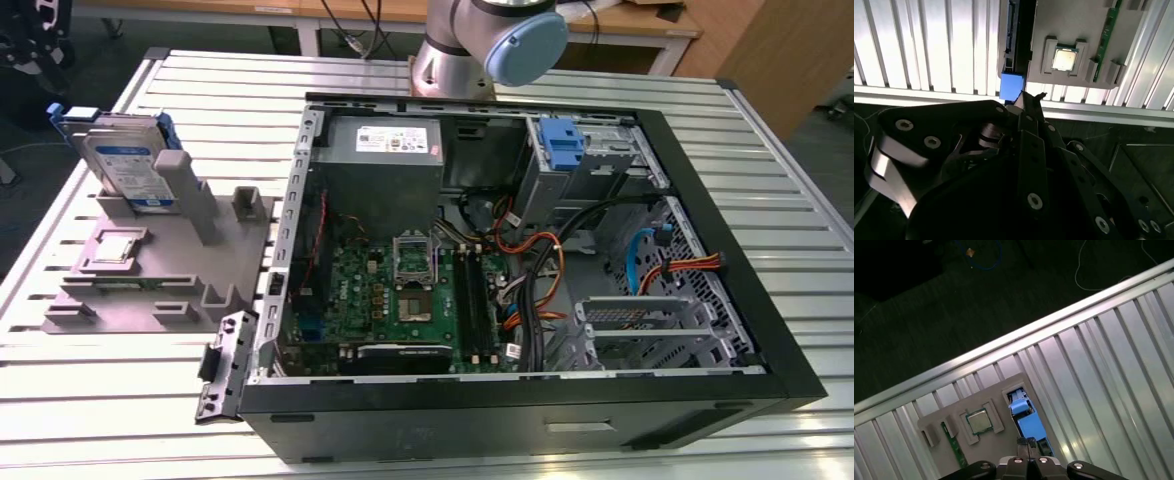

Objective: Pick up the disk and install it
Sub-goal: 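Pick up the disk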

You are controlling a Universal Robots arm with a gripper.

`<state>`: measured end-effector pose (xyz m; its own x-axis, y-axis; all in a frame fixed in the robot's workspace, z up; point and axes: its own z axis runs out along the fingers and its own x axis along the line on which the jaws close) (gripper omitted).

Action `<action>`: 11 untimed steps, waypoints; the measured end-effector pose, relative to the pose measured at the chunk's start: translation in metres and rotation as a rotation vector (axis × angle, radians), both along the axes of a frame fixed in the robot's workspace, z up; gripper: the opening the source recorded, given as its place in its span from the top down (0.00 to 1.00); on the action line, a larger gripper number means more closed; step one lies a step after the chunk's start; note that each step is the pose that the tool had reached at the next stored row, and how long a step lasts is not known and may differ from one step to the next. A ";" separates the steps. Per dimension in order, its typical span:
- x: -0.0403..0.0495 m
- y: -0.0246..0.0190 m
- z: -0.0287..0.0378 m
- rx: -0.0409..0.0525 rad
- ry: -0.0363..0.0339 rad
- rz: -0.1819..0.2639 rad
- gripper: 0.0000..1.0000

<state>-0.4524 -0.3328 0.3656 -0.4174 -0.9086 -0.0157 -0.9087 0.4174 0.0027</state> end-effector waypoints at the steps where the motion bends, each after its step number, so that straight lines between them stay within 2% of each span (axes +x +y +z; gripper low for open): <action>1: 0.0000 0.0000 -0.0001 0.0000 -0.0001 0.013 0.90; 11: 0.0000 0.0000 -0.0004 0.0000 -0.0005 0.164 0.90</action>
<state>-0.4524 -0.3329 0.3652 -0.2633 -0.9646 -0.0158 -0.9647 0.2633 0.0022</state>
